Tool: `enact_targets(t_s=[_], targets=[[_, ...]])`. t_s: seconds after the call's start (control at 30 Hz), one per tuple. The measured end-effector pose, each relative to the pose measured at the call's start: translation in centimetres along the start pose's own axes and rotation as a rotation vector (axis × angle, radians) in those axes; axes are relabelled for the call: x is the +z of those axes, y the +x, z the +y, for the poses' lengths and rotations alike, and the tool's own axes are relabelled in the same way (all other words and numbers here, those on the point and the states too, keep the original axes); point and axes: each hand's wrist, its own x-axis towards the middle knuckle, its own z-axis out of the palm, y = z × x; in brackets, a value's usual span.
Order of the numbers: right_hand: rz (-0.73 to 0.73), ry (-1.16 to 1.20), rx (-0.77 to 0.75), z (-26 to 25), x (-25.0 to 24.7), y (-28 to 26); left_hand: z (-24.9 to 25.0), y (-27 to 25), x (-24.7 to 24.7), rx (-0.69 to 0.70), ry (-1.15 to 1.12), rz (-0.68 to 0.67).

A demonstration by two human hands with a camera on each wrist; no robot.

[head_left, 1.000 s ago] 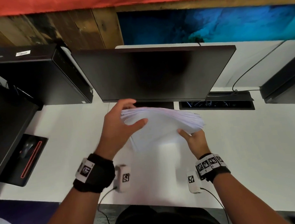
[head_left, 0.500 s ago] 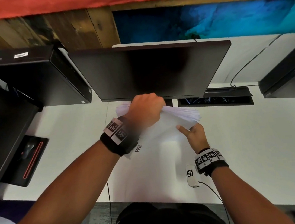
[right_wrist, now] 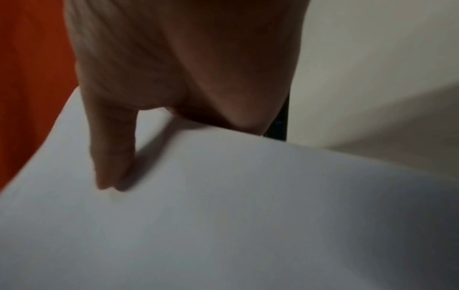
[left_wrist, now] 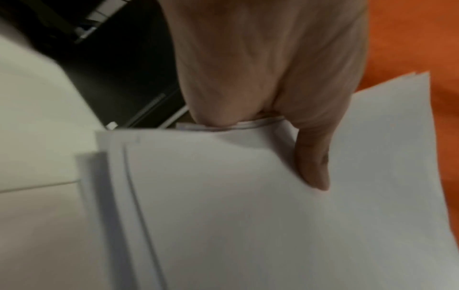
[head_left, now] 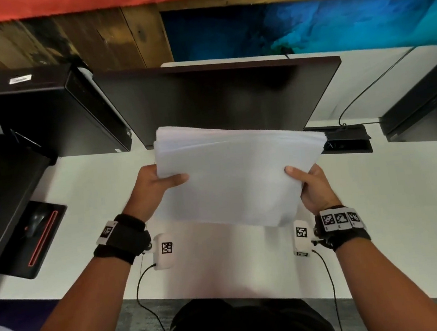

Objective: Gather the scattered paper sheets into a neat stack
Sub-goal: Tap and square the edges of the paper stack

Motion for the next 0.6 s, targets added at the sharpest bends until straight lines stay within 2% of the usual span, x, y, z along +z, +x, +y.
enact_targets(t_s=[0.13,0.23,0.3,0.37,0.47,0.6], targets=[[0.117,-0.194,-0.142,-0.3,1.4,-1.1,-3.9,-0.3,1.5,-0.036,-0.166,0.138],[0.209,-0.267,-0.295,1.9,2.4,-2.1,-6.2,-1.0,3.8,-0.048,-0.186,0.227],[0.235,-0.284,-0.349,4.5,2.2,-2.0,-8.0,-1.3,5.0,-0.066,-0.213,0.237],[0.274,-0.262,-0.276,7.2,1.5,-1.6,-9.9,-1.4,5.8,-0.117,-0.240,0.227],[0.304,-0.294,-0.087,10.0,-0.2,-1.1,-12.2,-1.3,6.3,-0.189,-0.250,0.228],[0.267,-0.296,0.053,10.6,-2.3,0.4,-13.1,-0.5,5.4,-0.151,-0.250,0.164]])
